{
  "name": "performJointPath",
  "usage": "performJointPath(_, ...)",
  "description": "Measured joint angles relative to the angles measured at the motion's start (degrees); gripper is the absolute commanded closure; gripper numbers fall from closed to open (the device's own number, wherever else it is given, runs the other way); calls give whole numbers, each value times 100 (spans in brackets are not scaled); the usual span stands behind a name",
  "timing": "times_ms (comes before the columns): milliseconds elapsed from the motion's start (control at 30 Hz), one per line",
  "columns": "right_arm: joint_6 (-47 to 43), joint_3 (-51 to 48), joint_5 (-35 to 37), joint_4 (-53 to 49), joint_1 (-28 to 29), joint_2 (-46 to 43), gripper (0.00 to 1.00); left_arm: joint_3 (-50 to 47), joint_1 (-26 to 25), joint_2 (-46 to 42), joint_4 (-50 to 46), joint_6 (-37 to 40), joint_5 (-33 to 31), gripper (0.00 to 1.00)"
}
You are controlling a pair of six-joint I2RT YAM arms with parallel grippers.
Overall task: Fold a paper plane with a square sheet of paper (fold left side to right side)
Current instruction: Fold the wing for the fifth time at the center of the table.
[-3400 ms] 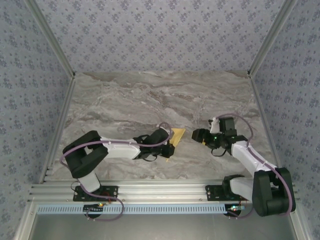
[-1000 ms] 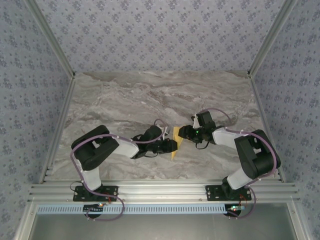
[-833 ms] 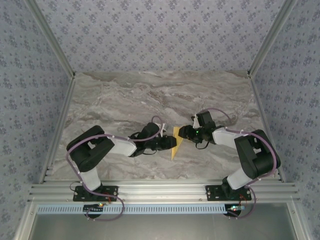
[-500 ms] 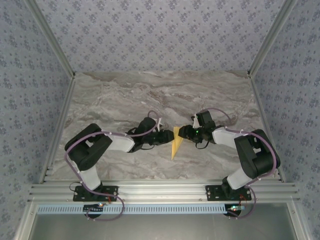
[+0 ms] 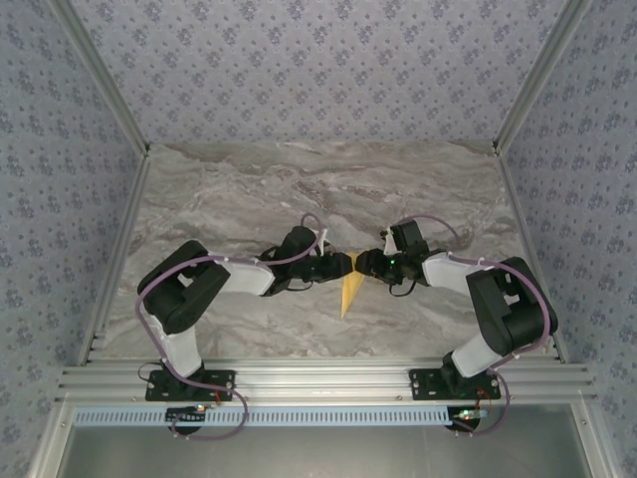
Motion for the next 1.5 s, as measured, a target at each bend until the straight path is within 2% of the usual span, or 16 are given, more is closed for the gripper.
performJointPath(233,0,15,0,-20,0,11,46,13,13,0,-85,66,-24,59)
performJointPath(433,0,26,0,-33,0,15,46,2,76,0,-109,66,-70,64)
performJointPath(867,0,42,0,-52,2,26,46,-13,116,247,-46,39,4,64)
performJointPath(1100,0,44,-2,-55,4,26,46,-4,116,374,33,-33,111,72)
performJointPath(1400,0,63,-4,-85,4,37,45,52,116,446,262,-127,214,94)
performJointPath(1500,0,63,-35,-83,2,13,43,63,116,446,256,-107,232,98)
